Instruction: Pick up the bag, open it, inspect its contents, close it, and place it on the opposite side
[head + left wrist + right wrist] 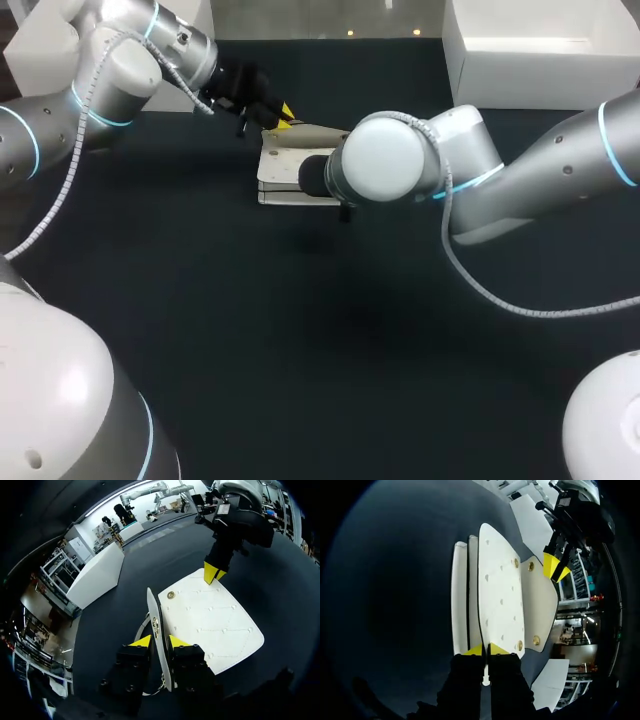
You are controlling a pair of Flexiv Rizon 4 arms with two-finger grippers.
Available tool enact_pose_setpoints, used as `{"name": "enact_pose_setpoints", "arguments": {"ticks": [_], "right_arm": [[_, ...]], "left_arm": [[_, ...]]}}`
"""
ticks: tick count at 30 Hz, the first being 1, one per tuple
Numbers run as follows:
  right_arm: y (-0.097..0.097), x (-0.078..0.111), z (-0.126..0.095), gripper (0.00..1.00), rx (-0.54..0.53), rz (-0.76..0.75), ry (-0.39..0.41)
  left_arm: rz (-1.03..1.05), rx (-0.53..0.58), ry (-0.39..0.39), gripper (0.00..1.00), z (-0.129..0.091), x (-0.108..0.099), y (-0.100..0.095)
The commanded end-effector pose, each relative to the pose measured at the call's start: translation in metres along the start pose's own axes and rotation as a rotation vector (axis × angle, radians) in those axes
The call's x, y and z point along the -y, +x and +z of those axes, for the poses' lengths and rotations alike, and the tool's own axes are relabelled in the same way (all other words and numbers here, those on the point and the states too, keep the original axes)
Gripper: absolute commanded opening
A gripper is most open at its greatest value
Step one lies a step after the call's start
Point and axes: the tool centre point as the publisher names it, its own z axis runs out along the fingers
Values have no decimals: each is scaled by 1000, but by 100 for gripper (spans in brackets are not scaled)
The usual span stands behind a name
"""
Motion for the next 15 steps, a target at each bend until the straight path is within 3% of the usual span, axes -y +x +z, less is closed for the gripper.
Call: {"name": "enact_pose_setpoints", "arguments": {"ticks": [1,2,9,15], "right_arm": [[2,1,0,0,6,0,-1],[2,1,0,0,6,0,-1],[2,1,0,0,6,0,-1],[2,1,0,0,6,0,-1]], "left_arm": [[12,93,-35,85,4,2,16],[10,94,-30,91,5,1,17],[13,125,-66,97,20,3,20],[-5,145,-84,95,29,-1,11]]}}
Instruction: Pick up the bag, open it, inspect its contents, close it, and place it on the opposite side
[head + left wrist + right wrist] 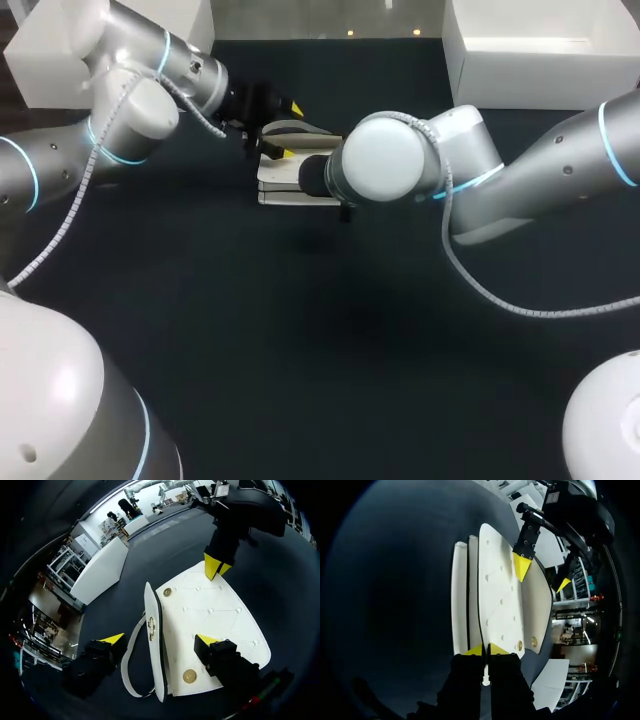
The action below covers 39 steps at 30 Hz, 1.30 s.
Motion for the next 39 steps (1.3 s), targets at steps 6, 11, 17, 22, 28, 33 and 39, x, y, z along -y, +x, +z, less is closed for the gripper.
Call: {"name": "enact_pose_setpoints", "arguments": {"ticks": [6,11,17,22,28,33,39], "right_arm": [[2,1,1,0,6,0,-1],[2,1,1,0,6,0,-1],[2,1,1,0,6,0,-1],[2,1,1,0,6,0,-1],[2,1,1,0,6,0,-1],[2,1,1,0,6,0,-1],[2,1,1,0,6,0,-1]], "left_arm": [[-35,45,-40,83,18,-11,-13],[-74,29,-42,74,24,-18,-20],[-117,13,-37,69,30,-24,-28],[-147,-12,-37,63,35,-27,-32],[-172,-32,-47,55,41,-29,-34],[-202,-49,-62,45,45,-34,-36],[-228,-62,-73,39,48,-38,-35]]}}
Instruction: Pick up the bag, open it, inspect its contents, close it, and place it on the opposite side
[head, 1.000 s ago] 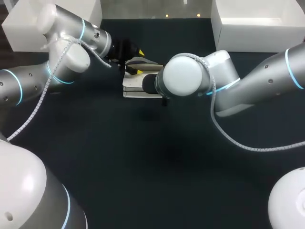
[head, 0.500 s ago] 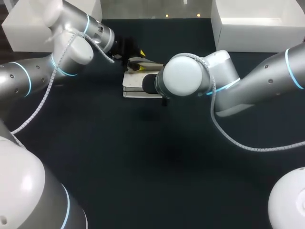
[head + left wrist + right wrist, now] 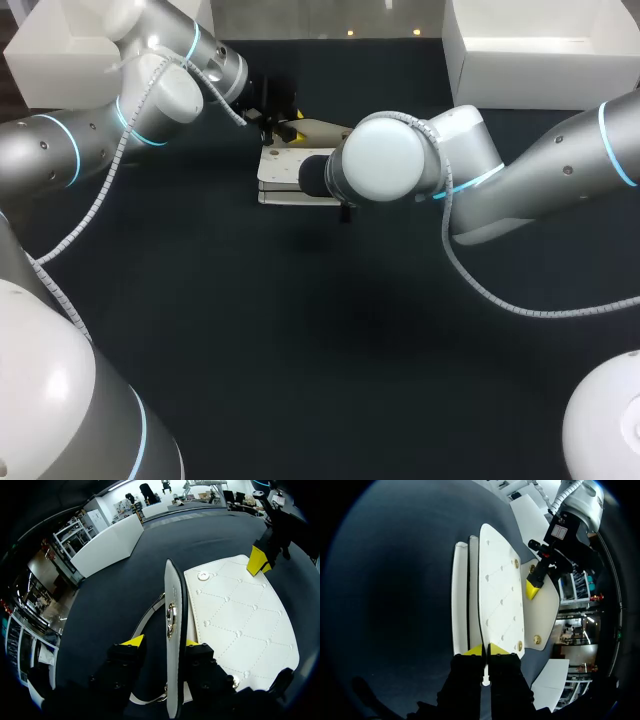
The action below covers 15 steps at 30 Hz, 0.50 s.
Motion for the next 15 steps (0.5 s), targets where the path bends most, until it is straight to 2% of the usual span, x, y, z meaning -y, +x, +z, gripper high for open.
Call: {"name": "enact_pose_setpoints", "arguments": {"ticks": [1,3,9,13,15], "right_arm": [[2,1,1,0,6,0,-1],[2,1,1,0,6,0,-1],[2,1,1,0,6,0,-1],[2,0,-1,0,1,-6,-2],[0,-1,-4,10,-6,-11,6]], "left_arm": [[-10,-13,2,36,7,-4,-7],[-20,-10,1,0,8,-6,-8],[-54,-23,10,0,9,-11,-9],[-64,-28,30,0,2,-9,-13],[-62,-26,30,0,-2,-6,-14]]}}
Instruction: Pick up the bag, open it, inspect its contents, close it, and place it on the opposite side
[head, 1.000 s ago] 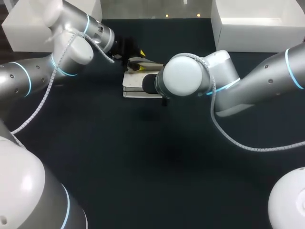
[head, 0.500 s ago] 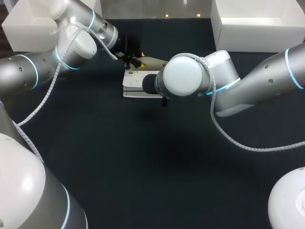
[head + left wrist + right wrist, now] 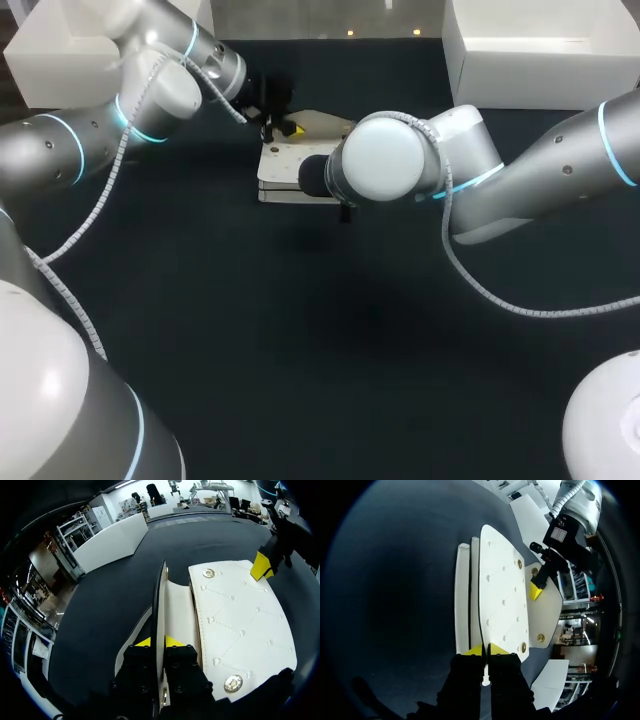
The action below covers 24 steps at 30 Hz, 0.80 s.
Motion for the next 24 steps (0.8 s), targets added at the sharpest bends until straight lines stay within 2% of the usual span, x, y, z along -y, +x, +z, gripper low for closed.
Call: {"name": "enact_pose_setpoints", "arguments": {"ticks": [1,2,3,15,18,19,23,24], "right_arm": [[-2,0,-8,33,-16,-8,11],[-3,-1,-11,83,-25,-13,11],[-5,-2,-13,100,-34,-15,14],[-38,-10,-59,100,-68,-71,-12],[-48,-11,-66,52,-62,-84,-17],[-51,-12,-67,45,-63,-88,-21],[-62,-14,-71,0,-69,-103,-27],[-64,-15,-71,0,-72,-108,-24]], "left_arm": [[7,-12,14,0,-7,2,-10],[8,-13,16,0,-10,4,-11],[10,-12,16,0,-13,6,-12],[37,-56,40,0,-54,35,-27],[30,-100,59,0,-67,43,-30],[28,-106,63,0,-71,46,-31],[20,-145,73,0,-87,55,-33],[19,-145,75,0,-91,57,-33]]}}
